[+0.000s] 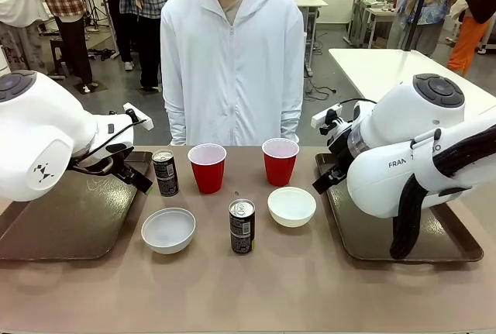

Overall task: Prepare tableware on both trays.
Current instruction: Pick up a Picnic Bowl from the table and place it on a Handle tray.

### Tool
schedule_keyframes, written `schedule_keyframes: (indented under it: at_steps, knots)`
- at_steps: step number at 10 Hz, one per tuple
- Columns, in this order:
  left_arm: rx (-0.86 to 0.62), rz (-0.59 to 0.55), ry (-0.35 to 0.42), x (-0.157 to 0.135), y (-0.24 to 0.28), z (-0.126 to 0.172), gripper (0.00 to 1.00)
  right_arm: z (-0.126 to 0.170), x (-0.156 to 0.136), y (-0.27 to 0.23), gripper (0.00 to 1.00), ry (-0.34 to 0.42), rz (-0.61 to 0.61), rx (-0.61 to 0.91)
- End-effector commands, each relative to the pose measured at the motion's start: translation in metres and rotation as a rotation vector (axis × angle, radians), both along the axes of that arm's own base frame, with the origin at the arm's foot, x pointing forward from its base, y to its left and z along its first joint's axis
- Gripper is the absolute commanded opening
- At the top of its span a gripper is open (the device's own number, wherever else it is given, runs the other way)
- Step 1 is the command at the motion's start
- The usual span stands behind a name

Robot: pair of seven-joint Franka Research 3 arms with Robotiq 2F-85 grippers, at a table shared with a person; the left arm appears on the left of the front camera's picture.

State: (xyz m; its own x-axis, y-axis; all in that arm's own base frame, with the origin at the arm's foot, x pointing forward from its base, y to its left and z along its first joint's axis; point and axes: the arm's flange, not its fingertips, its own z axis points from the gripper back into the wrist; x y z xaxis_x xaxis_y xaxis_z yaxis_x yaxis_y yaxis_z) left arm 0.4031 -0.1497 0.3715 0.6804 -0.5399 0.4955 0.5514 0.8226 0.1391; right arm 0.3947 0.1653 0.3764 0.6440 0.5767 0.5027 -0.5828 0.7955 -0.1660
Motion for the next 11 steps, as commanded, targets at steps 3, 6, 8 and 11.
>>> schedule_keyframes:
  at_steps: [3, 6, 8, 11]
  knots:
    - [0.103, -0.084, 0.159, -0.086, 0.019, 0.036, 1.00, 0.025, -0.110, -0.026, 1.00, 0.168, -0.092, -0.156]
    - [0.108, -0.124, 0.259, -0.132, 0.038, 0.053, 1.00, 0.025, -0.183, -0.048, 1.00, 0.307, -0.095, -0.083]
    - [0.070, -0.046, 0.287, -0.145, 0.045, 0.054, 1.00, 0.022, -0.215, -0.058, 1.00, 0.332, -0.160, -0.062]
    - [0.110, -0.083, 0.283, -0.093, 0.018, 0.099, 1.00, 0.100, -0.124, -0.001, 1.00, 0.342, -0.106, -0.098]
